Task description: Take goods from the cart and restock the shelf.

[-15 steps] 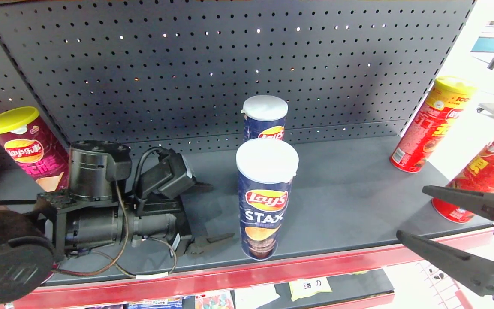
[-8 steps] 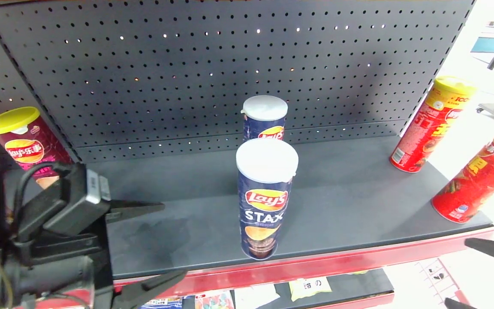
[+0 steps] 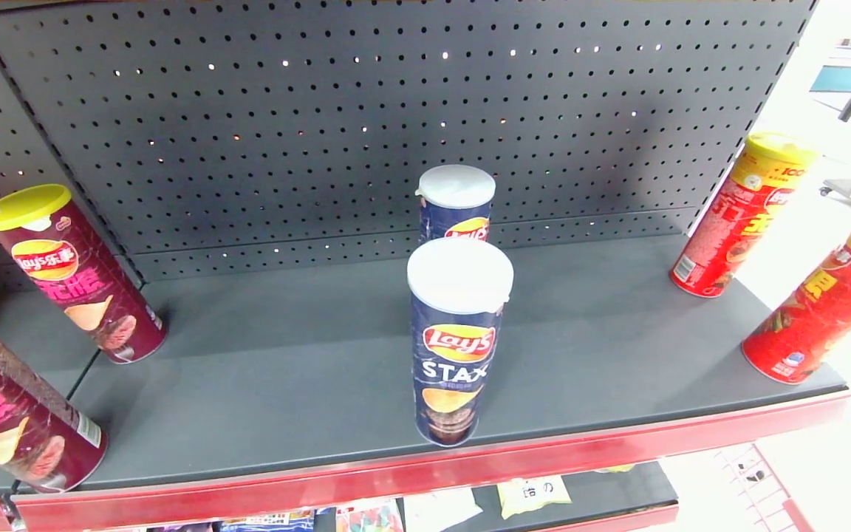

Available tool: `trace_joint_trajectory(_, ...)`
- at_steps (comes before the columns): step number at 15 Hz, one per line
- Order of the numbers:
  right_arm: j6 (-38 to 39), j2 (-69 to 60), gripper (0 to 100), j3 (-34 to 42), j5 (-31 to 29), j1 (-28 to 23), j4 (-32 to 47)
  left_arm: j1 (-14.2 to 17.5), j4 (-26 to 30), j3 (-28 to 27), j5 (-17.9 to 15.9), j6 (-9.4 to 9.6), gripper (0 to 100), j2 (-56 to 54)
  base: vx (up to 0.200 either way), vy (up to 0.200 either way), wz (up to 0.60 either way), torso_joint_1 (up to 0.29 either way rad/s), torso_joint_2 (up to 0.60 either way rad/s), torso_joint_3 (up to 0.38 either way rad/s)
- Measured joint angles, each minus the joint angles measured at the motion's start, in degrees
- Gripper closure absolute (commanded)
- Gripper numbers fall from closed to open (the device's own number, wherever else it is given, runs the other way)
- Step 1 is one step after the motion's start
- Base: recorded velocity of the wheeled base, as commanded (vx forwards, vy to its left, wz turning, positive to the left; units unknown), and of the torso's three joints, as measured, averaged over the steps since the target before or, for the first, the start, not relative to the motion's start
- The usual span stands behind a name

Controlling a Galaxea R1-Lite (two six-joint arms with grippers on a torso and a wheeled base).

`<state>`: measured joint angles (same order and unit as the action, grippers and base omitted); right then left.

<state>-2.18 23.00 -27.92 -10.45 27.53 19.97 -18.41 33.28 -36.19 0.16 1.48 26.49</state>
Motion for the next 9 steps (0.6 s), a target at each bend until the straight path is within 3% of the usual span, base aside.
trace_joint_trajectory(2, 0.96, -3.57, 0, -0.13, -0.13, -7.77, 1.54, 9.01, 7.72, -0.43, 2.71, -2.05, 0, -8.06, 0.0, 0.0, 0.0, 0.0, 0.0, 0.0)
trace_joint_trajectory(4, 1.45, -8.29, 0, 0.28, -0.17, -12.97, 6.24, 18.74, 10.02, 1.28, 3.63, -3.71, 0, -13.32, 0.0, 0.0, 0.0, 0.0, 0.0, 0.0)
trace_joint_trajectory(5, 2.05, -10.97, 0, 0.35, -0.22, -14.65, 10.0, 21.98, 10.56, 2.82, 3.64, -4.21, 0, -15.77, 0.0, 0.0, 0.0, 0.0, 0.0, 0.0)
trace_joint_trajectory(7, 4.45, -14.54, 0, 0.22, -0.39, -16.35, 13.89, 24.42, 8.62, 5.68, 2.84, -4.56, 0, -19.05, 0.0, 0.0, 0.0, 0.0, 0.0, 0.0)
trace_joint_trajectory(9, 5.46, -15.65, 0, 0.77, -0.5, -17.4, 14.06, 24.55, -2.99, 9.44, 0.22, -3.79, 0, -20.48, 0.0, 0.0, 0.0, 0.0, 0.0, 0.0)
